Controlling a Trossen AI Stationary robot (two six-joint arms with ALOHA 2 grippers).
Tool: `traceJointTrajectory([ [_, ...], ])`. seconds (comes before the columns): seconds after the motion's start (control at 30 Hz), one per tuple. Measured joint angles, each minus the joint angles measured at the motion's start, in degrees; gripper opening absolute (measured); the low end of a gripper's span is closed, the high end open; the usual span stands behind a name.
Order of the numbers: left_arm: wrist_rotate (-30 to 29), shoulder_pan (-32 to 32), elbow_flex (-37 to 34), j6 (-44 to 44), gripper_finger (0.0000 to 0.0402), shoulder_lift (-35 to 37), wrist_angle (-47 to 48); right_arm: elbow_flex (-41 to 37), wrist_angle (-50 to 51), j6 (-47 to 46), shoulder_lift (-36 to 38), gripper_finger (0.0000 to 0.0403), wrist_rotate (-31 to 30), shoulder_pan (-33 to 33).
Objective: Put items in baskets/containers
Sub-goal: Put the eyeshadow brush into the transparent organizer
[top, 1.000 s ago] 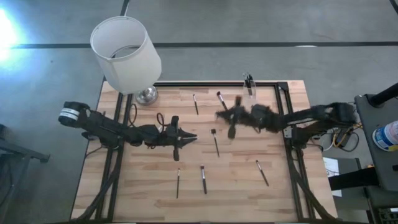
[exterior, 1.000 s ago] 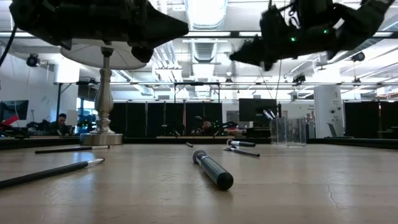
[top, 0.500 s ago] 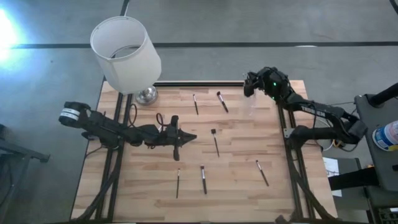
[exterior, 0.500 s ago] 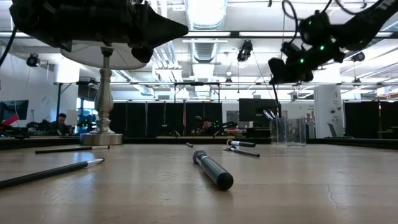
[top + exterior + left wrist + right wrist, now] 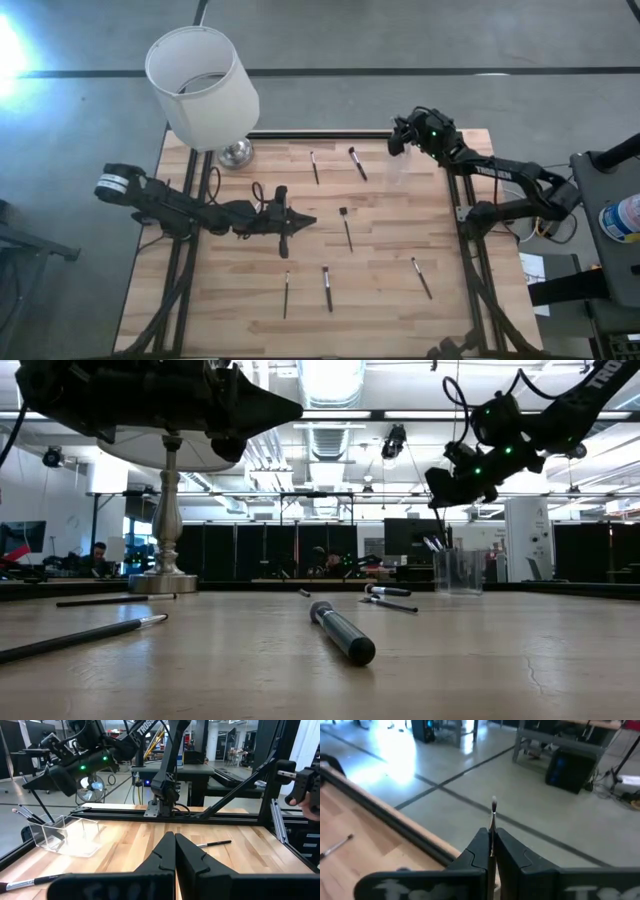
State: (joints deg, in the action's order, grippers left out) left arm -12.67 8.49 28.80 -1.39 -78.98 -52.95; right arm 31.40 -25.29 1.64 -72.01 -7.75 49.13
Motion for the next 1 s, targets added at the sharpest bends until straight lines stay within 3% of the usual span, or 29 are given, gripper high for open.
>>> traceJointTrajectory([
  [0.43, 0.0, 0.0, 0.0, -0.2, 0.0, 0.0, 0.0, 1.0, -3.5, 0.6, -0.1, 0.0012, -0.2, 2.5],
  [0.73, 0.0, 0.0, 0.0, -0.6, 0.0, 0.0, 0.5, 1.1, -3.4, 1.3, -6.6, 0.0013, -0.2, 4.9],
  [1.0, 0.0, 0.0, 0.0, -0.8, 0.0, 0.0, 0.5, 1.1, -9.4, 1.4, -12.6, 0.0013, -0.1, 6.9],
])
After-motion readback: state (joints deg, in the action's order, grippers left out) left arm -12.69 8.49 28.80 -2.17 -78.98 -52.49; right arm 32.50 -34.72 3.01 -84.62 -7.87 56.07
